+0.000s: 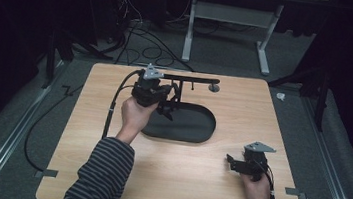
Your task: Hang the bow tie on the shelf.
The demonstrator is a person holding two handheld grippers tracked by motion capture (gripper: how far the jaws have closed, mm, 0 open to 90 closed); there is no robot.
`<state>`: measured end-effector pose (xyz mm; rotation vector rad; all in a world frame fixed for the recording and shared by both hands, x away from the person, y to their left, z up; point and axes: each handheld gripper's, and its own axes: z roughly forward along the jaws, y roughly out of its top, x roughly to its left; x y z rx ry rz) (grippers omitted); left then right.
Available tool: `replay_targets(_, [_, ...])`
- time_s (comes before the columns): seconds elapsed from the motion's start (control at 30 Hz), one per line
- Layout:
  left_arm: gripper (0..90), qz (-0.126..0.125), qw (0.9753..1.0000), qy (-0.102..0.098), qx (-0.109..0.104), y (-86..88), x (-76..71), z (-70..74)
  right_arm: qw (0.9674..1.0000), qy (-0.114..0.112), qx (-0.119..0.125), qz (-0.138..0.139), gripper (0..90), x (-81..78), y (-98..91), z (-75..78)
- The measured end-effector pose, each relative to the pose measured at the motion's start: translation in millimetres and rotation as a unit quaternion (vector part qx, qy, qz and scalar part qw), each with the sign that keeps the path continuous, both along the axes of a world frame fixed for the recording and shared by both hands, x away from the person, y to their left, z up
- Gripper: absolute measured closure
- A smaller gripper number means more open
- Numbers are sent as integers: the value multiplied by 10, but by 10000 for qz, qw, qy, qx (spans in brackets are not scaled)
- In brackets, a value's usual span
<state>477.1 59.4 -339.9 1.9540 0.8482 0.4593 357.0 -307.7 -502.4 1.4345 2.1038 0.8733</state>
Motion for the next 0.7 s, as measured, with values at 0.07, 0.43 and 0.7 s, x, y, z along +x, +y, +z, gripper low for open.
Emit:
replay_targets(0.07, [873,59,10000,-18,26,-15,36,-3,10000,0,1,6,218,0,1,0])
replay_targets(0.43, [872,328,9993,-83,150,-17,151,-32,10000,0,-1,5,218,0,0,0])
replay_targets(0.7, [863,448,9985,-94,304,-40,194,-85,10000,0,2,6,218,0,1,0])
